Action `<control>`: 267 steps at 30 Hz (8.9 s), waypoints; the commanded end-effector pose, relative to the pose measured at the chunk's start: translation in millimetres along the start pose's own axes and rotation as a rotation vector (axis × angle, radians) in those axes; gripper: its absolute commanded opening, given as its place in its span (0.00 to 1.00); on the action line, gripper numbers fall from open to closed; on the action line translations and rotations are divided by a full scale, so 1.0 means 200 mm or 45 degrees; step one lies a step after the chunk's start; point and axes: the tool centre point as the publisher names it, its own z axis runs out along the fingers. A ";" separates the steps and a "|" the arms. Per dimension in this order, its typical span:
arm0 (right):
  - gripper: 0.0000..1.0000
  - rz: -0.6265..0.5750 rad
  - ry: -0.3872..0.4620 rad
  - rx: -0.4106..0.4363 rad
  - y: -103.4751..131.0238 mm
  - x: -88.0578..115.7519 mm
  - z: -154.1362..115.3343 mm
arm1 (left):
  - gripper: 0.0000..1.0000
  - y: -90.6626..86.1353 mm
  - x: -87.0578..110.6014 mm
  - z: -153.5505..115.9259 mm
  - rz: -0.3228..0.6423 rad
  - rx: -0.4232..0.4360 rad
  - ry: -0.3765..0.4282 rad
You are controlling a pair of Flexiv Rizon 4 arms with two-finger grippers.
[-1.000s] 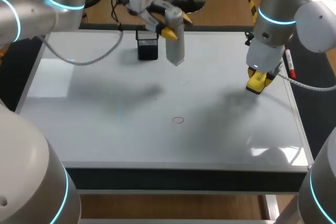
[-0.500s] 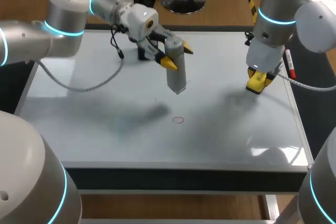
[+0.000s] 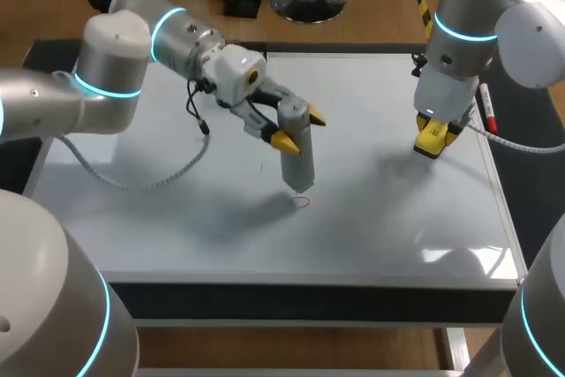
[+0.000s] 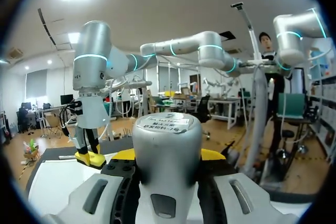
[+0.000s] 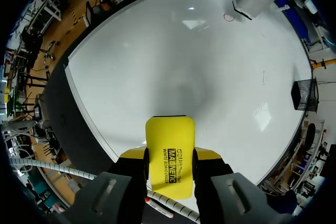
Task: Pick up the inspection probe, press it on each red-marked spot on the whiteboard one by one, put down the probe, pick up the eraser, and wipe off all the red marks.
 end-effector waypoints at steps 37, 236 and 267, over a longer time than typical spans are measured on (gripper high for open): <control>0.00 -0.002 0.004 0.001 0.00 0.00 0.00 | 0.00 0.19 0.00 0.07 -0.062 0.003 0.017; 0.00 -0.870 0.023 -0.026 1.39 -0.65 0.12 | 0.00 0.05 -0.06 -1.42 -0.079 -0.102 -0.113; 0.00 -0.759 0.015 -0.061 1.24 -0.56 0.23 | 0.00 0.05 -0.06 -1.42 -0.079 -0.102 -0.113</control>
